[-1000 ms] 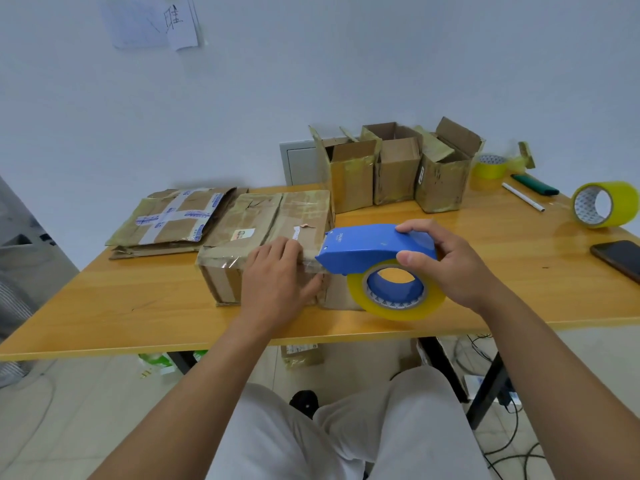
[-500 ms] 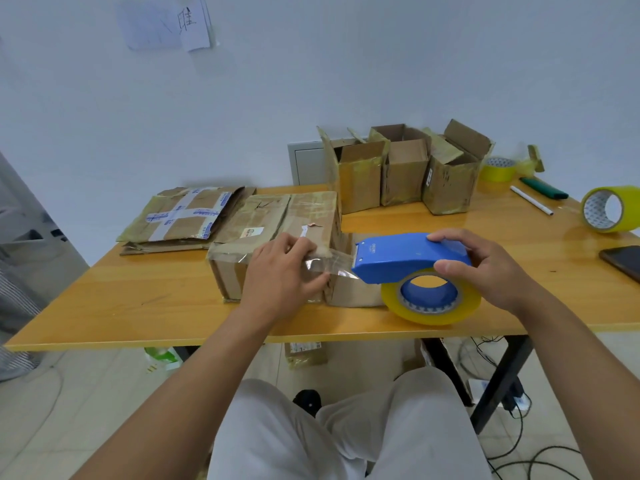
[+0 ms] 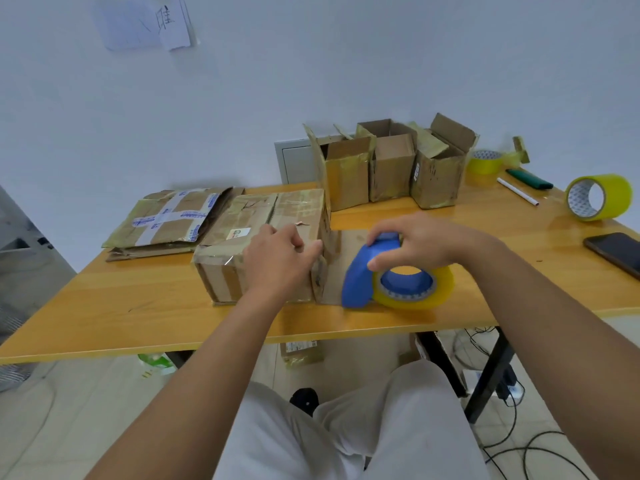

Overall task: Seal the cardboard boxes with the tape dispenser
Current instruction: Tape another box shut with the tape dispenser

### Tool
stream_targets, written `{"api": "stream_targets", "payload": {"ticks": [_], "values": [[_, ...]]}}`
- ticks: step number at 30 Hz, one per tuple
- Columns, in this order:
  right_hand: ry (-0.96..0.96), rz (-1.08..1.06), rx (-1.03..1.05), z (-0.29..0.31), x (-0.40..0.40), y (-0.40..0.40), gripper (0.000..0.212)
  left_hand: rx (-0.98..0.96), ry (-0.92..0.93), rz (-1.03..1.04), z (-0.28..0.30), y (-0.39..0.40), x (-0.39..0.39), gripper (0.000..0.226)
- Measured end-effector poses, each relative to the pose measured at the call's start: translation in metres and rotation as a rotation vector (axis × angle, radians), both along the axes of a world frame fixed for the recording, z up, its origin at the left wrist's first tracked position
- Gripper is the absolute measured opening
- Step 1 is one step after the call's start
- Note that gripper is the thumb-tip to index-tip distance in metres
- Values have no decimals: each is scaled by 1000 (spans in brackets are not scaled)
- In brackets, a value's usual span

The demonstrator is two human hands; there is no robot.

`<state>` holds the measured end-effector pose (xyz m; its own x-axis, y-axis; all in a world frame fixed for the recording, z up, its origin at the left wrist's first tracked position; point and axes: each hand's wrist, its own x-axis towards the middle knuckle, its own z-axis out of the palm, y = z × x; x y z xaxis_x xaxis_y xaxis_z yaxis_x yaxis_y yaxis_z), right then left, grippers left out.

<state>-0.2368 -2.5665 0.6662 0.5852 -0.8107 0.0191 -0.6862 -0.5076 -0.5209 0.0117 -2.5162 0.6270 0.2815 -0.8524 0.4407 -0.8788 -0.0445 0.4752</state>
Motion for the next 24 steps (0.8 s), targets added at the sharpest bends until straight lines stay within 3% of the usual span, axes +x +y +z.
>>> {"api": "stream_targets", "payload": {"ticks": [1,7,10,15,24], "values": [[2,-18,-11,-2,0,-1,31,-6,-1,-3,-1,-1,1,30],[-429,-274,-131,-21,-14,0,33,2,-70,-26,-3,5,-1,28],[-567,-411,-188,-38,-4,-2,26,-20,-137,-38,-6,8,0,27],[-764,-603,-211,-63,31,-1,33,-57,-187,-126,-13,13,11,32],[-846,-688,-308,-81,79,-2,50,-143,-247,-80,-24,13,5,36]]}}
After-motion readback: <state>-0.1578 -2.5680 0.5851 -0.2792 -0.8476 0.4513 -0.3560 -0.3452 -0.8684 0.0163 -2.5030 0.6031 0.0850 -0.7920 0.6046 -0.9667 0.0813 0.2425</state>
